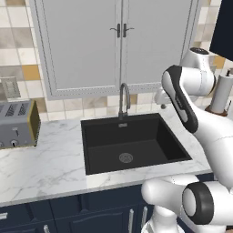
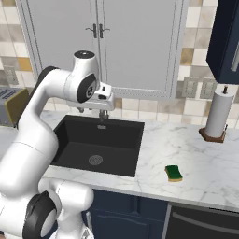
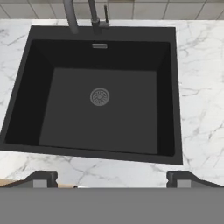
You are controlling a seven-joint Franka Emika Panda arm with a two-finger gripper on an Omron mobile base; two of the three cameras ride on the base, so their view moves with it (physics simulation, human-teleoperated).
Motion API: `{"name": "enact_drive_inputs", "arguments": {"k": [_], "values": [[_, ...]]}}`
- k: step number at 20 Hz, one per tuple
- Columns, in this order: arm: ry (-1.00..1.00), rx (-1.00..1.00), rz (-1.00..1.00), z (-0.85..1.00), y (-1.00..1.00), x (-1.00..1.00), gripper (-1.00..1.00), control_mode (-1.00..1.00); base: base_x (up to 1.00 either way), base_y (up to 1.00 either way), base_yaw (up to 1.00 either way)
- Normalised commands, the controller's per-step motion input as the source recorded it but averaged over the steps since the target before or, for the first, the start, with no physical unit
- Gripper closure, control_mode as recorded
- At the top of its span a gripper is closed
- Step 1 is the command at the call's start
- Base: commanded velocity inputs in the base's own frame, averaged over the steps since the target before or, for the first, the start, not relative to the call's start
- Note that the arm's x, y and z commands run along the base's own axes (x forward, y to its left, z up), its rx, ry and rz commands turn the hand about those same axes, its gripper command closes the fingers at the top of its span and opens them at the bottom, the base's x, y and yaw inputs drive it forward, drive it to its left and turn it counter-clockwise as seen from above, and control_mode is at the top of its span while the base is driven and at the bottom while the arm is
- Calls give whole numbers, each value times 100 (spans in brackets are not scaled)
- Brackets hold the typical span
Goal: Soak the sponge with water for a few seconds and then drop it inside the sink.
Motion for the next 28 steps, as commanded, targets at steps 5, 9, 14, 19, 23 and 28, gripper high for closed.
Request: {"name": "enact_drive_inputs", "arguments": {"k": [5, 9, 14, 19, 23, 28], "values": [[-8, 1, 0, 1, -2, -5, -100, -100, 0, 0, 0], [-9, 0, 0, 0, 0, 0, -100, -100, 0, 0, 0], [-8, 0, 0, 0, 0, 0, -100, -100, 0, 0, 0], [-5, 0, 0, 0, 0, 1, -100, -100, 0, 0, 0], [-7, 0, 0, 0, -1, 8, -100, -100, 0, 0, 0], [-9, 3, 2, -4, 0, 8, -100, -100, 0, 0, 0]]}}
